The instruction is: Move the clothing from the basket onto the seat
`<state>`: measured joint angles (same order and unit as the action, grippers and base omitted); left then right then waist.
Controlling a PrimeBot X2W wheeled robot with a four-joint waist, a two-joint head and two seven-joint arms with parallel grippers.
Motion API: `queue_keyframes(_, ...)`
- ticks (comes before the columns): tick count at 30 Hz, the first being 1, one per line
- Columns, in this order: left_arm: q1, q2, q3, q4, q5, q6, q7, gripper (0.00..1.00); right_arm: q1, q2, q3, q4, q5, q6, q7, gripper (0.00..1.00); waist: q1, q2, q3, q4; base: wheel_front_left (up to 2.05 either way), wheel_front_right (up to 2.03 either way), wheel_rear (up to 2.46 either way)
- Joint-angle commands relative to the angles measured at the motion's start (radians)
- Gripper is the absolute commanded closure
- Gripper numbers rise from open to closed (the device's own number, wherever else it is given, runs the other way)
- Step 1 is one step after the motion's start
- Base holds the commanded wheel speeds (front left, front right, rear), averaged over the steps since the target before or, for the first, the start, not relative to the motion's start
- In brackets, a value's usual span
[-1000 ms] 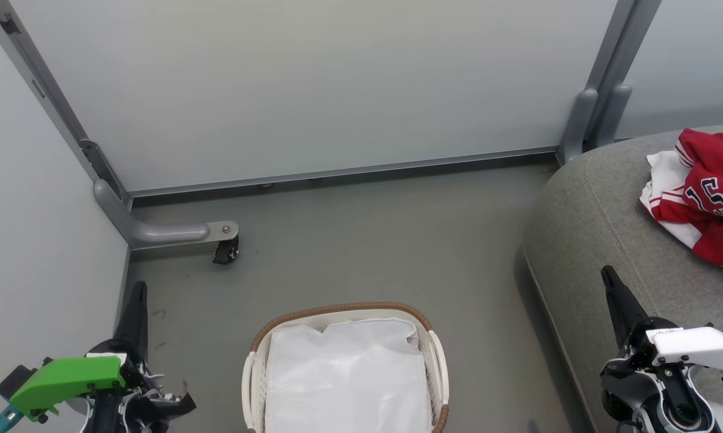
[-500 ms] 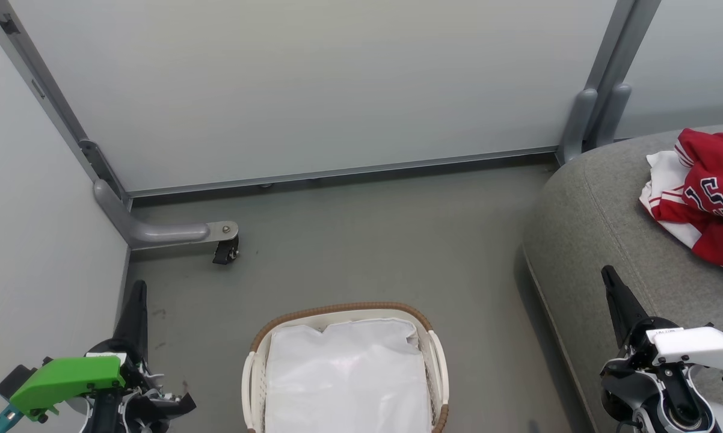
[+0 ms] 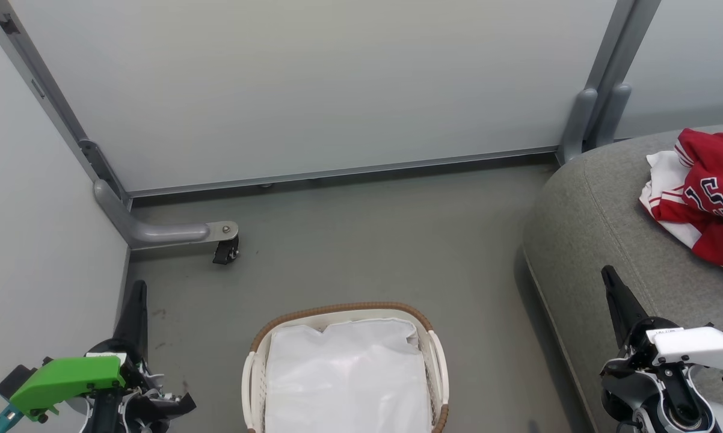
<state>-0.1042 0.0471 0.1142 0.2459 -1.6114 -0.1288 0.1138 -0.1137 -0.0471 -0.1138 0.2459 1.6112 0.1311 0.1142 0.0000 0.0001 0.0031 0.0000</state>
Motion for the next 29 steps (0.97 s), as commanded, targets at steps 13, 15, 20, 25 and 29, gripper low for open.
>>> queue_keyframes(13,-0.009,0.006,0.002,-0.002,-0.003,-0.004,0.004,1.0,0.01,-0.006,-0.002,-0.004,0.003,-0.001,0.003,1.0,0.0,-0.0001,0.0,0.0,0.0,0.0,0.0)
queue_keyframes(15,-0.009,0.006,0.002,-0.002,-0.003,-0.004,0.004,1.0,0.01,-0.006,-0.002,-0.004,0.003,-0.001,0.003,1.0,0.0,-0.0001,0.0,0.0,0.0,0.0,0.0)
queue_keyframes(20,-0.009,0.006,0.002,-0.002,-0.003,-0.004,0.004,1.0,0.01,-0.006,-0.002,-0.004,0.003,-0.001,0.003,1.0,0.0,-0.0001,0.0,0.0,0.0,0.0,0.0)
queue_keyframes(25,-0.009,0.006,0.002,-0.002,-0.003,-0.004,0.004,1.0,0.01,-0.006,-0.002,-0.004,0.003,-0.001,0.003,1.0,0.0,-0.0001,0.0,0.0,0.0,0.0,0.0)
queue_keyframes(29,-0.009,0.006,0.002,-0.002,-0.003,-0.004,0.004,1.0,0.01,-0.006,-0.002,-0.004,0.003,-0.001,0.003,1.0,0.0,-0.0001,0.0,0.0,0.0,0.0,0.0)
